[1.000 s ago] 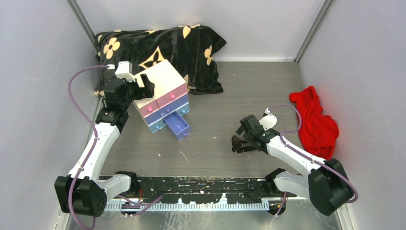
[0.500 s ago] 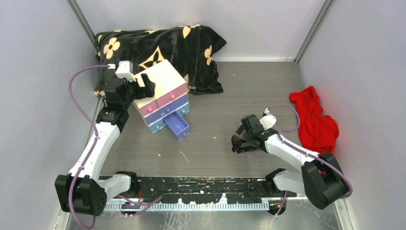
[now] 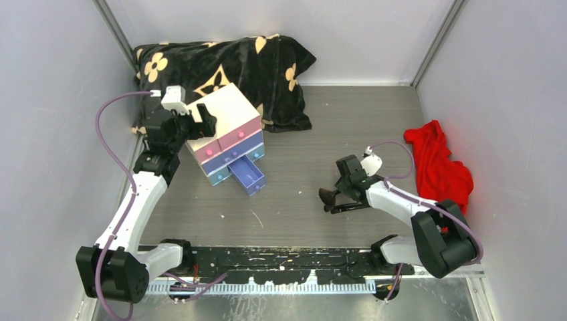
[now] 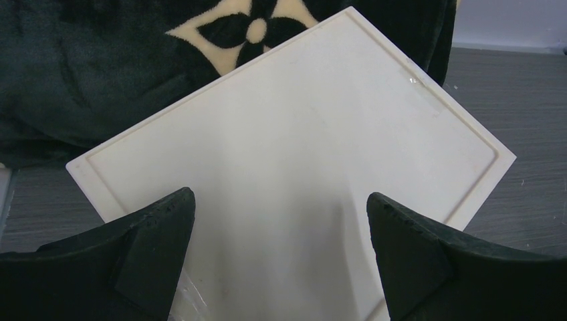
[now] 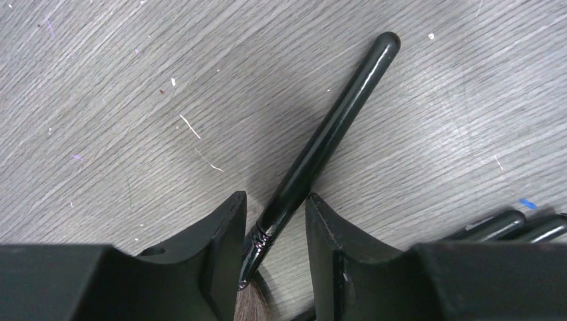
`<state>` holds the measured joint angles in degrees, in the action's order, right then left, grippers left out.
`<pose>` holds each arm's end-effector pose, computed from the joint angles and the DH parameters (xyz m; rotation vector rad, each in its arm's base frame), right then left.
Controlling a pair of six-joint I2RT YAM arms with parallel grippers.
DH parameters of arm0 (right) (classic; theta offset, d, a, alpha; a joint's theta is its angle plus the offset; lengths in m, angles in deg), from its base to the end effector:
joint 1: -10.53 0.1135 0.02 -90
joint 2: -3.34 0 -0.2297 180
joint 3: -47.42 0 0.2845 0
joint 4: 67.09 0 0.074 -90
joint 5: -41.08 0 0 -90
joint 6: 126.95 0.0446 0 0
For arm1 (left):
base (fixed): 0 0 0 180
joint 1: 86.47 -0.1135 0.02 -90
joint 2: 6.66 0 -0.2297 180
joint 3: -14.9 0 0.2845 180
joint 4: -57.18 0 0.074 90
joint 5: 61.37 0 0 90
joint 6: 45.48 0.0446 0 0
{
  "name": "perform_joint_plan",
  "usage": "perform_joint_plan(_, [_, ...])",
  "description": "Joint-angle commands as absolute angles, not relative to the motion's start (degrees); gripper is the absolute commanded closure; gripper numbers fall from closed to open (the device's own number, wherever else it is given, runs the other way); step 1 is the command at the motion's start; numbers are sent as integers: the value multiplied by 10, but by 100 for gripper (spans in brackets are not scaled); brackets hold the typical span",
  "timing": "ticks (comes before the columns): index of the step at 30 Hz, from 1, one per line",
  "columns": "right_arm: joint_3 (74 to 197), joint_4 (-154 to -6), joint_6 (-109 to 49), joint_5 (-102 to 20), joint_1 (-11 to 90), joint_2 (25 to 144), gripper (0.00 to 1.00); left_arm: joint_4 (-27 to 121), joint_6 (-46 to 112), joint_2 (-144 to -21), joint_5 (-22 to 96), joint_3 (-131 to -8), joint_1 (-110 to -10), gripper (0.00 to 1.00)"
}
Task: Organize the makeup
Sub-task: Pick up the makeup brush from the center of the board.
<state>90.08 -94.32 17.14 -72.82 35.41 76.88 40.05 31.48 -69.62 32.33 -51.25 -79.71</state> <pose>0.2432 0.0929 0.0903 0.7629 2.3388 0.0450 0.3121 -0.0399 0.3054 -0.0539 1.8232 -0.3032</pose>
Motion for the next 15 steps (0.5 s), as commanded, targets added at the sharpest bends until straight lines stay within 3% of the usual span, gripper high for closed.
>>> perform_joint_plan(1, [900, -932, 160, -714, 350, 786, 59, 324, 307, -691, 324, -498, -795, 0])
perform_joint_plan(3, [898, -926, 152, -706, 350, 792, 66, 325, 307, -689, 323, -495, -794, 0])
perform_joint_plan(7, [892, -907, 135, -682, 349, 800, 95, 327, 307, -686, 321, -490, -794, 0])
perform_joint_plan(8, [892, -901, 128, -675, 349, 801, 98, 327, 307, -686, 321, -490, -794, 0])
perform_joint_plan(15, [915, -843, 50, -585, 349, 791, 99, 327, 307, -685, 320, -494, -794, 0])
